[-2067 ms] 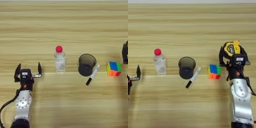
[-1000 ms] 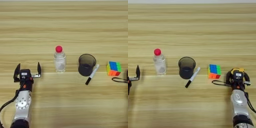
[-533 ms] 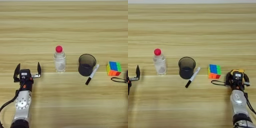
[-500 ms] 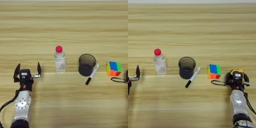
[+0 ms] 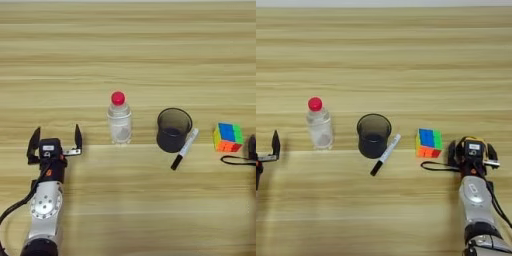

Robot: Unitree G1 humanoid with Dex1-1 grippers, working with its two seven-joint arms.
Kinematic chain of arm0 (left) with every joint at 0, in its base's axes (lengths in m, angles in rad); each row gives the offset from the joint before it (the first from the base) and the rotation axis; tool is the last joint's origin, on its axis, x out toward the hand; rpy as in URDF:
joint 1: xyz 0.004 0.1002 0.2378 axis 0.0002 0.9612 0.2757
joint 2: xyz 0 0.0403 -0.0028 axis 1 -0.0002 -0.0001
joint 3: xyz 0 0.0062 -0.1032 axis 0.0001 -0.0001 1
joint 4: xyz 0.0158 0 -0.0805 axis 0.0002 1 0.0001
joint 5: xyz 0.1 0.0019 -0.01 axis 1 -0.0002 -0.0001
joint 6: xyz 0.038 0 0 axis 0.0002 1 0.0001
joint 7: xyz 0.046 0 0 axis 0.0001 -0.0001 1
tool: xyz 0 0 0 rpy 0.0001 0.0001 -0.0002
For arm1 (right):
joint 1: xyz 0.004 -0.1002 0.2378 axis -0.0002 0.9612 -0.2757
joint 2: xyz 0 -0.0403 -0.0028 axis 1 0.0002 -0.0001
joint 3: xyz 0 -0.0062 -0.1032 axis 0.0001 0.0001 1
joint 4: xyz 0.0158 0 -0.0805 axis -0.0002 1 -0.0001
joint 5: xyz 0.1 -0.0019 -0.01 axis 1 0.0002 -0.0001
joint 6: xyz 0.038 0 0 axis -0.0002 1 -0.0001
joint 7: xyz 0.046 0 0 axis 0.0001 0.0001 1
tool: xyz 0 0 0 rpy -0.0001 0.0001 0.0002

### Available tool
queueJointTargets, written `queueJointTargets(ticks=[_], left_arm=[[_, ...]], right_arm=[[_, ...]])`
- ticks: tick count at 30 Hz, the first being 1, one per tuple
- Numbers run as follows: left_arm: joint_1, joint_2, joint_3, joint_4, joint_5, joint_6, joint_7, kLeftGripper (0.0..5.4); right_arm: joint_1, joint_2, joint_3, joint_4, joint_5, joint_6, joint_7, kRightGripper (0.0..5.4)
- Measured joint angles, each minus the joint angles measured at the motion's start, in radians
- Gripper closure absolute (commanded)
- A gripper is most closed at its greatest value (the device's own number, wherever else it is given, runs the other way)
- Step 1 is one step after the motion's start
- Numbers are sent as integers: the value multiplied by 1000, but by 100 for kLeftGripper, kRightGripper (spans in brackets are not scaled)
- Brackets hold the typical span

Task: Move the objects on the table

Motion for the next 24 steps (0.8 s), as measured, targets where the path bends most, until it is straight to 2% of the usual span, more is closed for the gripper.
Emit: queueJointTargets(ticks=[17, 24], left_arm=[[0, 0, -1, 0, 0, 0, 1, 0], [0, 0, -1, 0, 0, 0, 1, 0]], right_arm=[[4, 3, -4, -63, 24, -64, -3, 4], [9, 21, -2, -99, 31, -79, 0, 4]])
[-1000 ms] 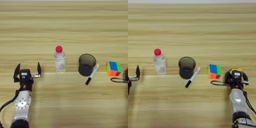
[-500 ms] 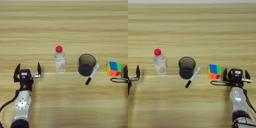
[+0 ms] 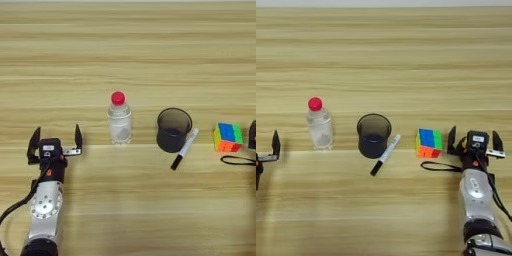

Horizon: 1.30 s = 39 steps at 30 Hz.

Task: Move the objects on the table

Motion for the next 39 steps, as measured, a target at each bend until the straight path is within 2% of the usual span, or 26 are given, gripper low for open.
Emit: queueJointTargets(ticks=[11, 17, 31, 39], left_arm=[[0, 0, 0, 0, 0, 0, 0, 0], [0, 0, 0, 0, 0, 0, 0, 0], [0, 0, 0, 0, 0, 0, 0, 0], [1, 0, 0, -1, 0, 0, 0, 0]], right_arm=[[26, 82, 47, -59, 17, -18, 85, 4], [32, 118, 55, -95, 58, -18, 152, 4], [38, 155, 94, -105, 52, -15, 195, 4], [36, 153, 99, -48, 38, -8, 184, 4]])
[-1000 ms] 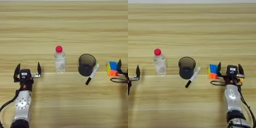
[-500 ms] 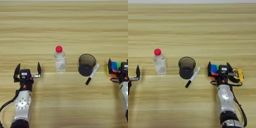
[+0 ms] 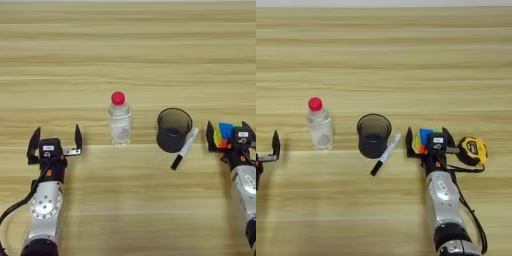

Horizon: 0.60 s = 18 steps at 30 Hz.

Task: Move the objects on the table

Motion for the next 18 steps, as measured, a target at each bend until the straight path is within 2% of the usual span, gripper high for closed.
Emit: queueJointTargets(ticks=[5, 18], left_arm=[[0, 0, 0, 0, 0, 0, 0, 0], [0, 0, 0, 0, 0, 0, 0, 0]], right_arm=[[-1, -8, -2, 22, -12, 0, -32, 4], [-16, -15, -3, 69, -14, -1, -34, 4]])
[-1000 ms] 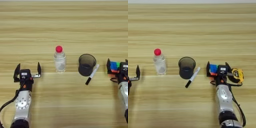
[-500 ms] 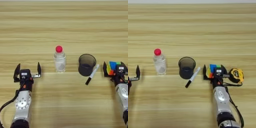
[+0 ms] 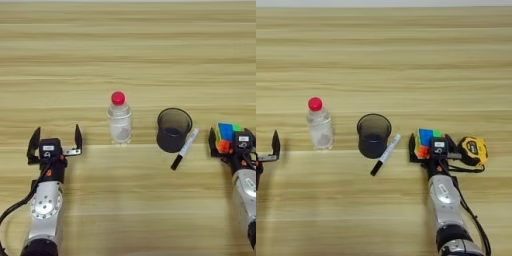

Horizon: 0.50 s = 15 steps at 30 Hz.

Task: Move the objects on the table

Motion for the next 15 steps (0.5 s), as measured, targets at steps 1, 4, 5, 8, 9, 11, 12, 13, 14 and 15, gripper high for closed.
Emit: queueJointTargets(ticks=[1, 4, 5, 8, 9, 11, 12, 13, 14, 15], left_arm=[[0, 0, 0, 0, 0, 0, 0, 0], [0, 0, 0, 0, 0, 0, 0, 0], [0, 0, 0, 0, 0, 0, 0, 0], [0, 0, 0, 0, 0, 0, 0, 0], [0, 0, 0, 0, 0, 0, 0, 0], [0, 0, 0, 0, 0, 0, 0, 0], [0, 0, 0, 0, 0, 0, 0, 0], [0, 0, 0, 0, 0, 0, 0, 0], [0, 0, 0, 0, 0, 0, 0, 0], [0, 0, 0, 0, 0, 0, 0, 0]], right_arm=[[0, 0, 0, 1, 0, 0, 0, 4], [-6, 0, 0, 5, 1, 0, 2, 4], [-9, 0, 0, 8, 1, 0, 2, 4], [-14, 0, -1, 18, 3, 0, 4, 30], [-14, 0, -2, 20, 4, 0, 4, 45], [-14, 0, -2, 21, 4, 0, 4, 64], [-15, 0, -2, 22, 4, 0, 4, 67], [-15, 0, -2, 22, 5, 0, 4, 83], [-16, 0, -2, 23, 5, 0, 4, 89], [-16, 0, -2, 23, 4, 0, 4, 103]])
